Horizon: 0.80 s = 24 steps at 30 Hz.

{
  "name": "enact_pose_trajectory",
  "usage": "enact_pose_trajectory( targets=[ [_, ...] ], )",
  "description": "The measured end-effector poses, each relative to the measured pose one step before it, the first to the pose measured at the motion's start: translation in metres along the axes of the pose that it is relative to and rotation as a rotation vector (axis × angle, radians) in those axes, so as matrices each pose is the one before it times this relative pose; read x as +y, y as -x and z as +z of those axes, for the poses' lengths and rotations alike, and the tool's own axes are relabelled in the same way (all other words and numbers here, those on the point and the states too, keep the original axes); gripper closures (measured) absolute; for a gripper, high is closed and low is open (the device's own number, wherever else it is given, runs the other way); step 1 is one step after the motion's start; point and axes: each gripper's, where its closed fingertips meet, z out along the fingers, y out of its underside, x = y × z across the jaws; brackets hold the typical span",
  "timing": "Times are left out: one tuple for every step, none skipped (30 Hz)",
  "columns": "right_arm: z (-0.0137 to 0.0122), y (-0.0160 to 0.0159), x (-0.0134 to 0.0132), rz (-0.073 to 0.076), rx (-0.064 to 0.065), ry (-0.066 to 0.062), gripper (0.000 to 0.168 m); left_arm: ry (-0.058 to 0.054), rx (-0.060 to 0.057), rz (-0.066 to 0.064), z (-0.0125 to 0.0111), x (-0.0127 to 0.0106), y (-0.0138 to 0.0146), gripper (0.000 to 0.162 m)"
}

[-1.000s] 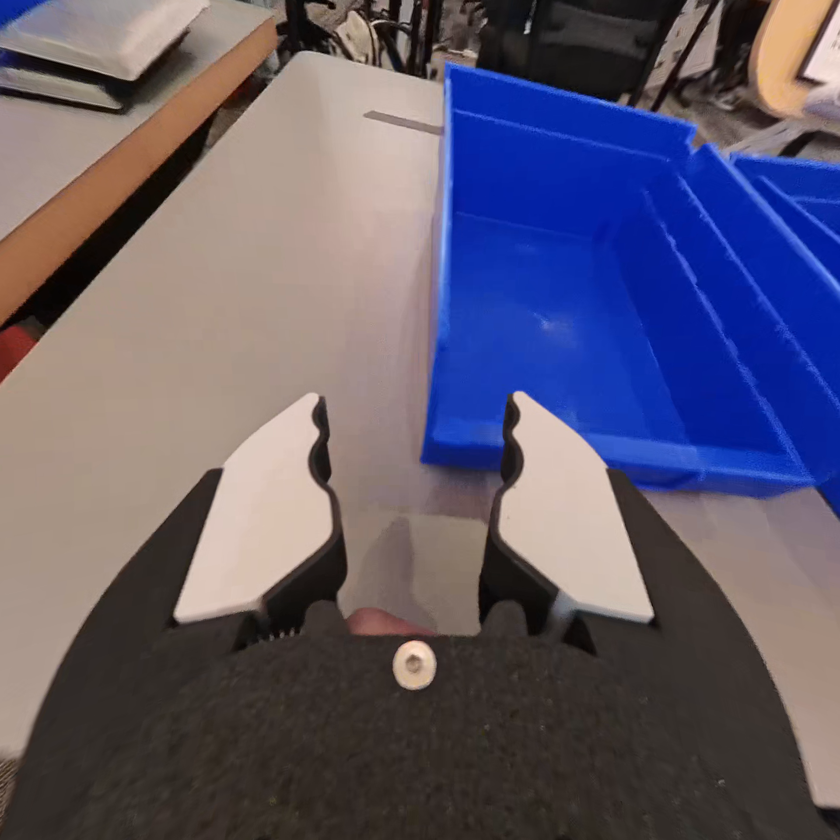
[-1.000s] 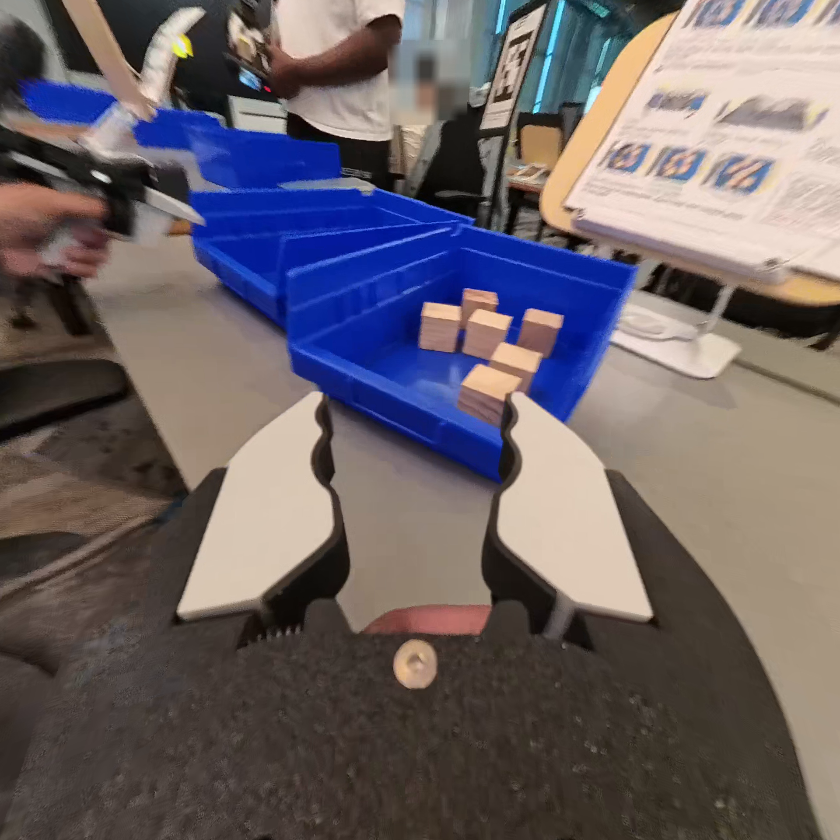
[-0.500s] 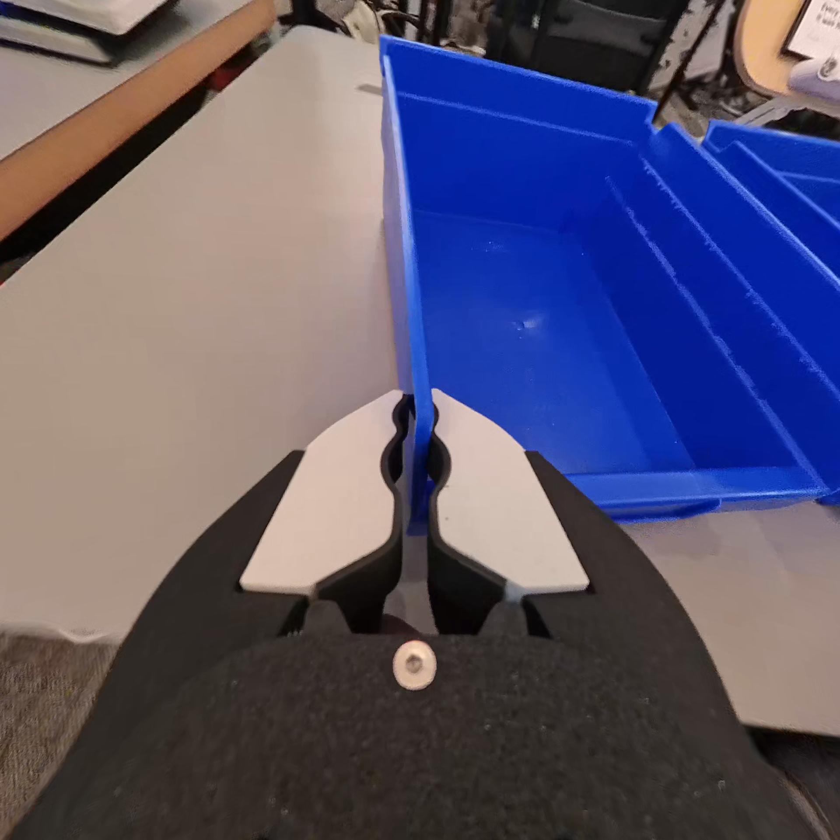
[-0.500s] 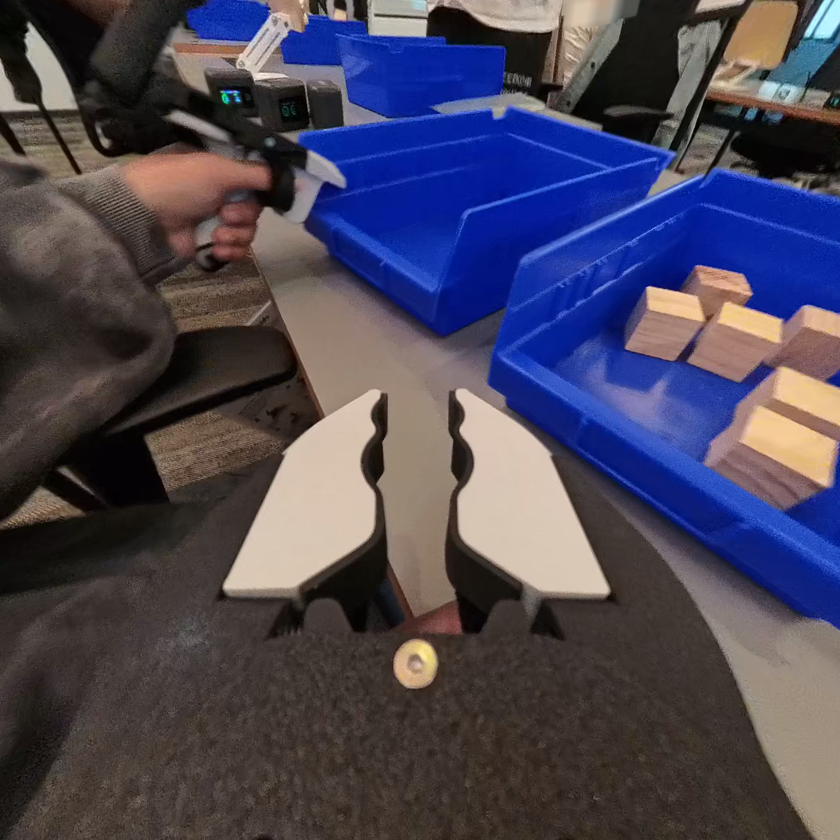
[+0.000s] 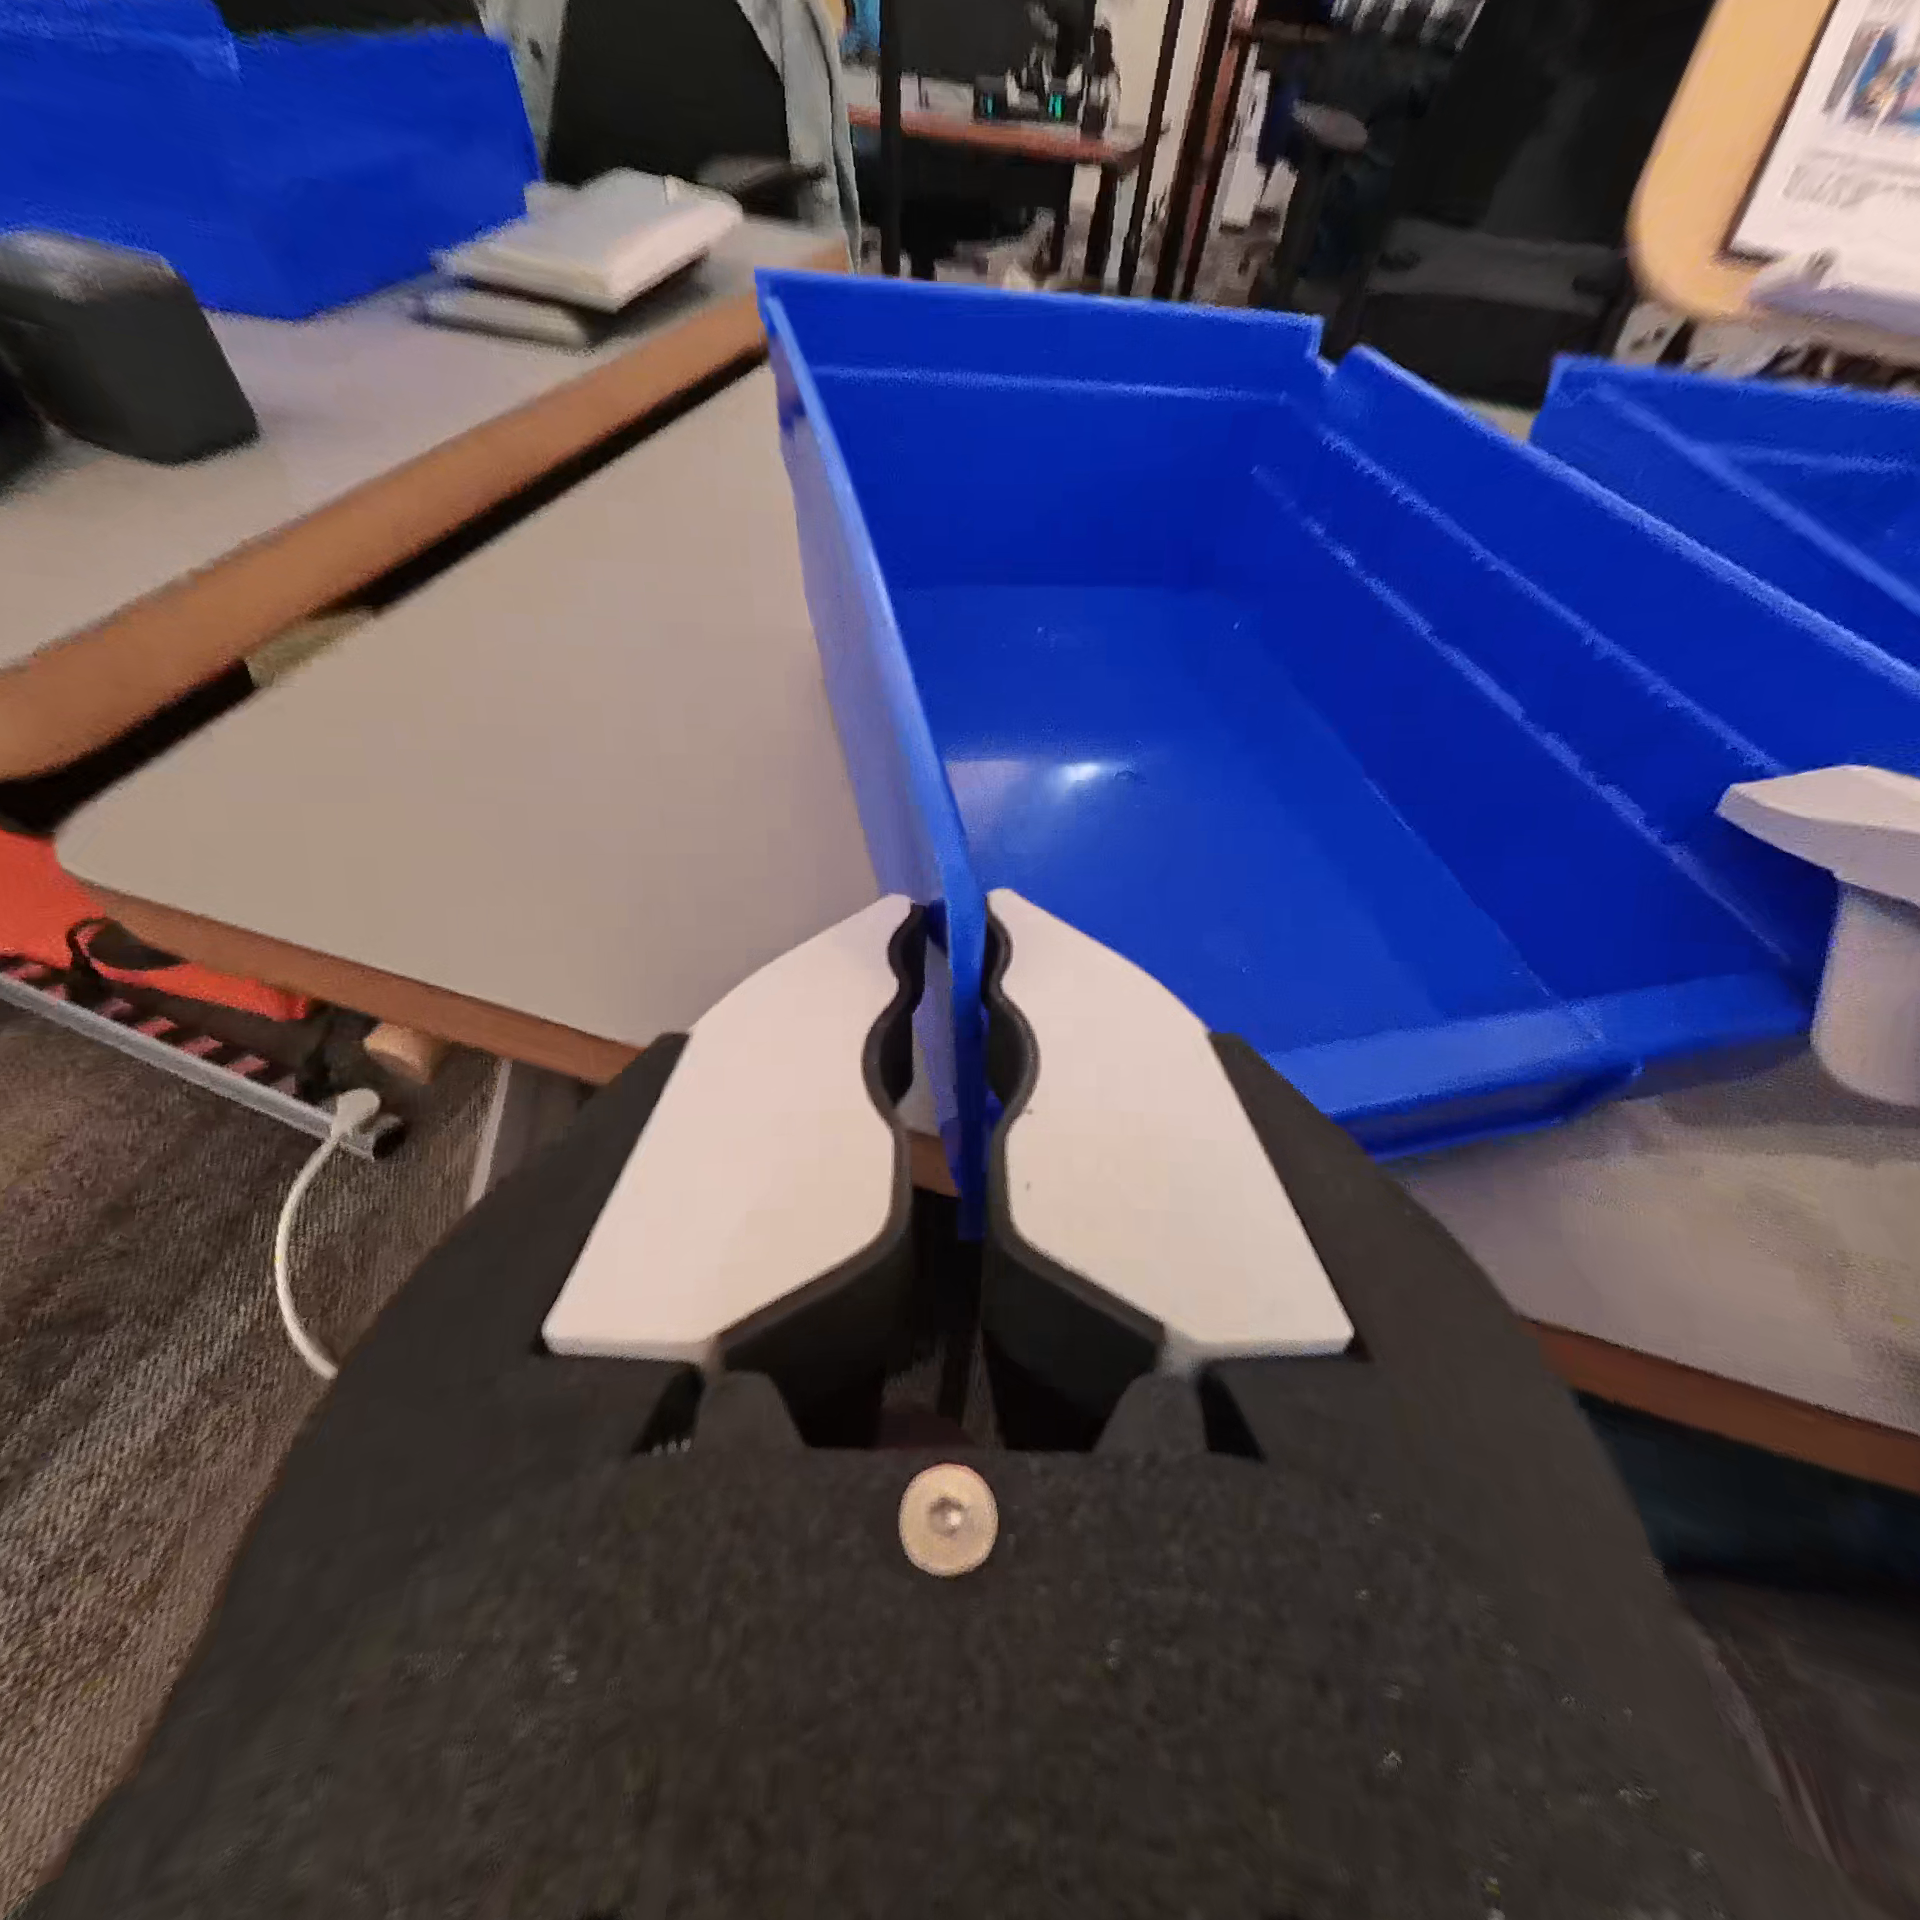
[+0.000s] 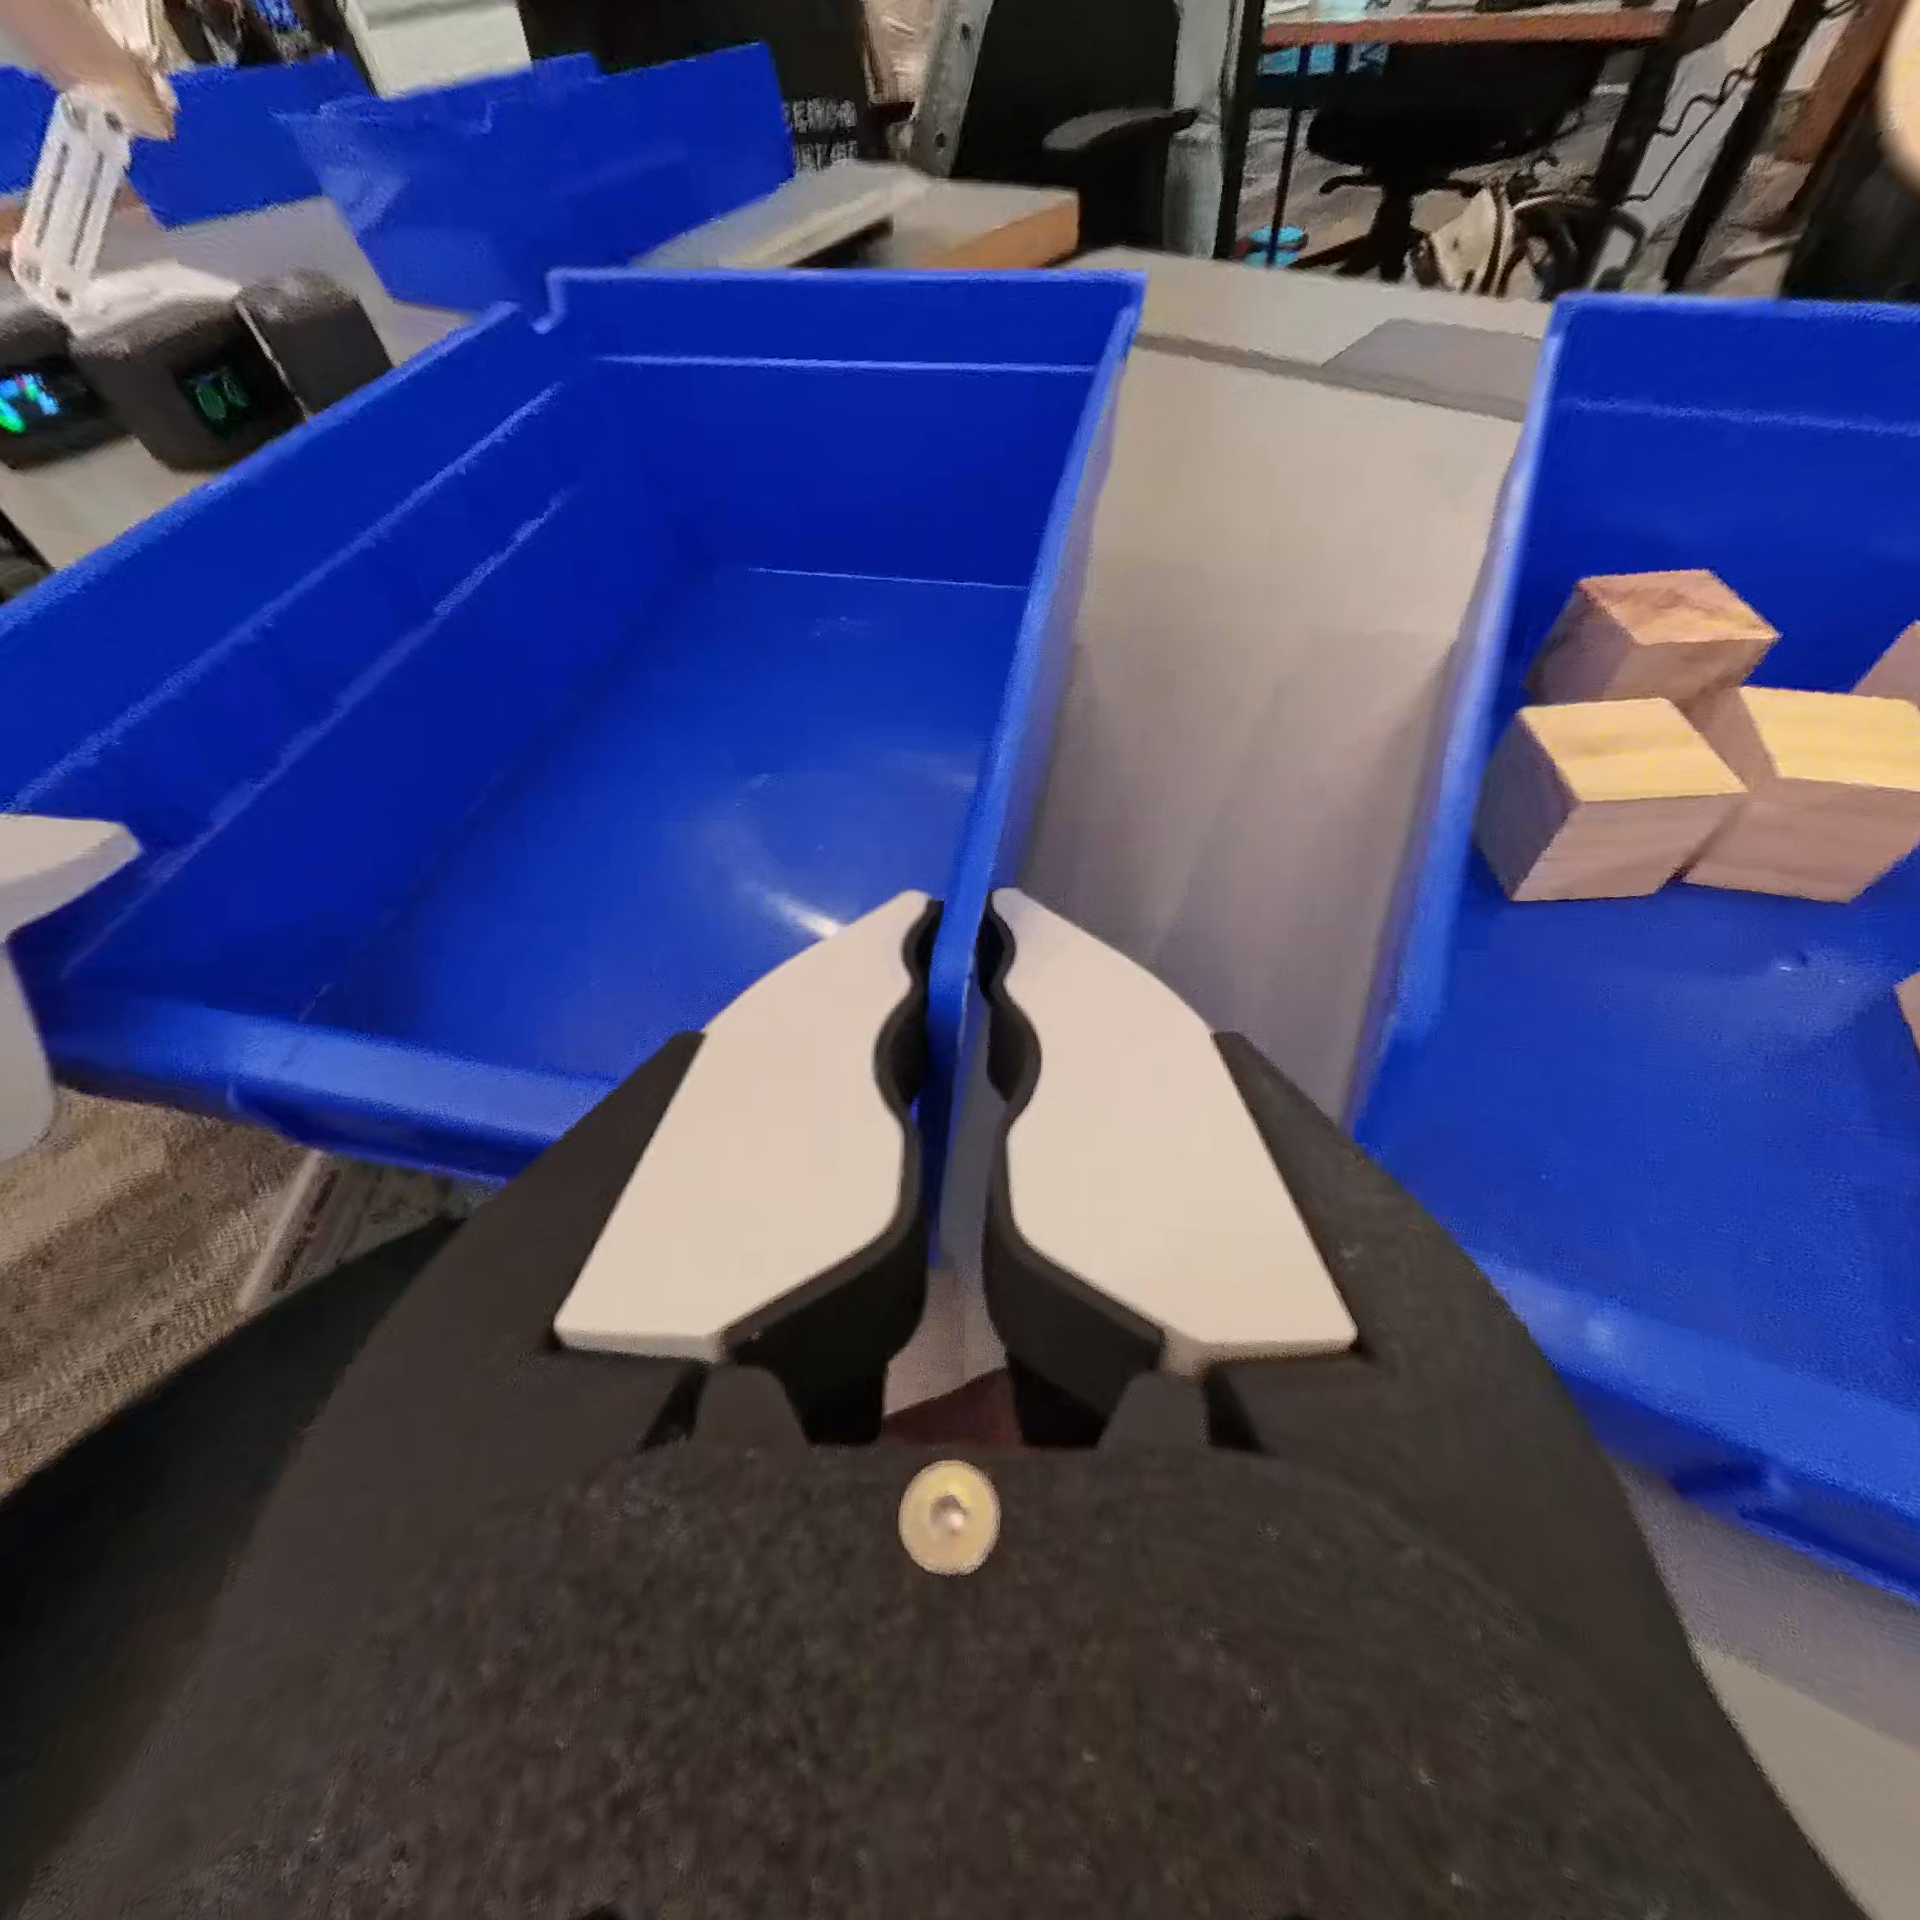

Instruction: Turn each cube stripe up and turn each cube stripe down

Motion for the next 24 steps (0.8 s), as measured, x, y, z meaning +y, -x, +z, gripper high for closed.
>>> enact_pose_trajectory(
  targets=[
    [-0.00642, -0.00201, -0.00851, -0.0022, 0.0059, -0.0378, 0.163, -0.0392, -0.0019, 0.016, -0.00493, -0.01093, -0.00477, 0.155],
    [-0.00803, -0.00312, -0.0117, -0.0107, 0.0094, -0.0482, 0.163, -0.0471, -0.001, 0.0151, -0.00447, -0.01377, -0.00607, 0.155],
    [-0.00896, -0.00497, -0.01432, -0.0071, 0.0139, -0.0468, 0.163, -0.0531, 0.0023, 0.0171, -0.00379, -0.01667, -0.00802, 0.156],
    [-0.01031, -0.00728, -0.0175, -0.0094, 0.0176, -0.0507, 0.163, -0.0477, 0.0107, 0.0149, -0.00242, -0.01814, -0.01025, 0.156],
    [-0.01109, -0.00952, -0.01985, -0.0153, 0.0164, -0.0533, 0.163, -0.046, 0.0198, 0.0063, -0.00051, -0.01914, -0.01239, 0.156],
    [-0.01146, -0.01304, -0.02051, -0.02, 0.0221, -0.0505, 0.163, -0.0445, 0.031, 0.0023, 0.00246, -0.01918, -0.0156, 0.156],
    [-0.0113, -0.01691, -0.02, -0.0198, 0.0299, -0.0455, 0.162, -0.0372, 0.038, 0.0056, 0.00584, -0.01764, -0.01864, 0.156],
    [-0.01023, -0.02082, -0.01808, -0.0202, 0.0401, -0.0364, 0.162, -0.0296, 0.0416, 0.0077, 0.00977, -0.01567, -0.02145, 0.156],
    [-0.00907, -0.02483, -0.01523, -0.0222, 0.0482, -0.0265, 0.162, -0.0185, 0.0443, 0.0109, 0.01332, -0.01251, -0.02388, 0.157],
    [-0.00846, -0.02775, -0.01248, -0.0151, 0.0502, -0.0191, 0.162, -0.0063, 0.0486, 0.0047, 0.01565, -0.00956, -0.02601, 0.157],
    [-0.00752, -0.02955, -0.00932, -0.0137, 0.0505, -0.0085, 0.162, 0.0056, 0.048, 0.0016, 0.01714, -0.00717, -0.02748, 0.157],
    [-0.00636, -0.03134, -0.00514, -0.0167, 0.0534, 0.0089, 0.161, 0.0125, 0.0487, -0.0021, 0.01776, -0.00516, -0.02876, 0.158],
    [-0.00588, -0.03228, -0.00152, -0.0087, 0.0494, 0.019, 0.16, 0.0168, 0.0504, -0.004, 0.01788, -0.00379, -0.02991, 0.158],
    [-0.0065, -0.03339, 0.00075, 0.0086, 0.0471, 0.0215, 0.161, 0.0178, 0.0542, -0.0028, 0.01809, -0.00207, -0.03124, 0.158],
    [-0.00678, -0.03364, 0.00273, 0.006, 0.0484, 0.0263, 0.161, 0.0237, 0.0484, 0.0102, 0.01883, 0.00045, -0.03121, 0.158],
    [-0.00553, -0.03344, 0.00599, -0.006, 0.0527, 0.0377, 0.16, 0.0284, 0.0421, 0.0142, 0.01967, 0.00243, -0.03078, 0.159],
    [-0.00367, -0.03359, 0.0097, -0.0137, 0.0554, 0.047, 0.16, 0.0292, 0.0453, -0.0055, 0.02001, 0.00407, -0.03045, 0.158],
    [-0.00103, -0.03178, 0.0126, 0.0051, 0.0436, 0.0456, 0.16, 0.0339, 0.0385, -0.0142, 0.01995, 0.00627, -0.029, 0.158],
    [0.00247, -0.03012, 0.0146, 0.0181, 0.0331, 0.0502, 0.16, 0.0318, 0.0253, -0.0145, 0.01974, 0.00821, -0.02676, 0.159],
    [0.00501, -0.02845, 0.0147, 0.0089, 0.0263, 0.0519, 0.161, 0.0275, 0.0179, -0.02, 0.01903, 0.00994, -0.0247, 0.159],
    [0.00652, -0.02619, 0.01428, -0.0005, 0.0183, 0.0465, 0.161, 0.0289, 0.0106, -0.0219, 0.01843, 0.01254, -0.02241, 0.159],
    [0.00792, -0.02425, 0.01468, -0.0004, 0.0126, 0.0413, 0.162, 0.0254, 0.0048, -0.0194, 0.0177, 0.01422, -0.02036, 0.159],
    [0.00885, -0.02183, 0.01528, 0.0118, 0.0063, 0.0338, 0.162, 0.0138, 0.0003, -0.0238, 0.01622, 0.01422, -0.01841, 0.16],
    [0.00876, -0.01892, 0.01481, 0.0245, -0.0061, 0.0244, 0.162, 0.0106, -0.0079, -0.0165, 0.01384, 0.0146, -0.01592, 0.16]
  ],
)
